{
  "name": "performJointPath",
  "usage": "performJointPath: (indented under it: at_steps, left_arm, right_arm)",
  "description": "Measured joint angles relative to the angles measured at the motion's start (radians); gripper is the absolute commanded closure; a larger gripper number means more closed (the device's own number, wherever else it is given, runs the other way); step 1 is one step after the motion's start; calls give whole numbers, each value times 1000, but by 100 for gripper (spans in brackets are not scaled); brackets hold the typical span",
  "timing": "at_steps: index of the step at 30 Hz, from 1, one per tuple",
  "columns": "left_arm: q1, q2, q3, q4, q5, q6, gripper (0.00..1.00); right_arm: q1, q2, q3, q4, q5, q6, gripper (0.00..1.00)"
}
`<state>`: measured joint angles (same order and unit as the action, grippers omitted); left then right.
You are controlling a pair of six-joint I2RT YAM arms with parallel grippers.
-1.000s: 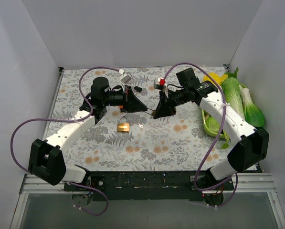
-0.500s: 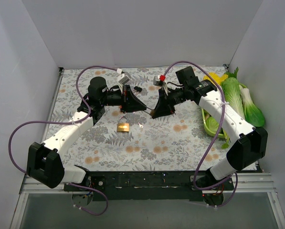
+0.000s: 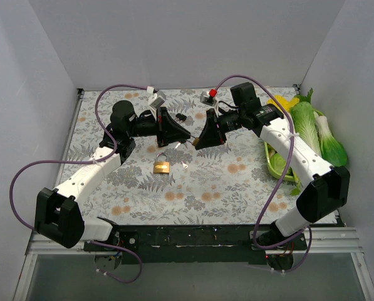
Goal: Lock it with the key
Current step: Lock the lock.
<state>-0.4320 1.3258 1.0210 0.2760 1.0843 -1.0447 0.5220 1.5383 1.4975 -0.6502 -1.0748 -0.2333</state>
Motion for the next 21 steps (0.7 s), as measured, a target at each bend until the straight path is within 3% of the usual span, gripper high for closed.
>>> performJointPath:
  at_steps: [12, 17, 19, 21]
  left_arm:
    - [11, 6, 6, 34, 11, 10, 100]
    - [12, 48, 88, -92, 6, 46, 100]
    - [19, 67, 111, -131, 8, 37, 95]
    - [31, 77, 113, -140, 9, 6, 83]
  right_arm:
    - [0, 6, 0, 62, -19, 95, 99]
    - [0, 6, 0, 50, 26, 32, 99]
    - [0, 3, -4, 50, 53, 11, 99]
    - [4, -4, -23, 77, 80, 4, 99]
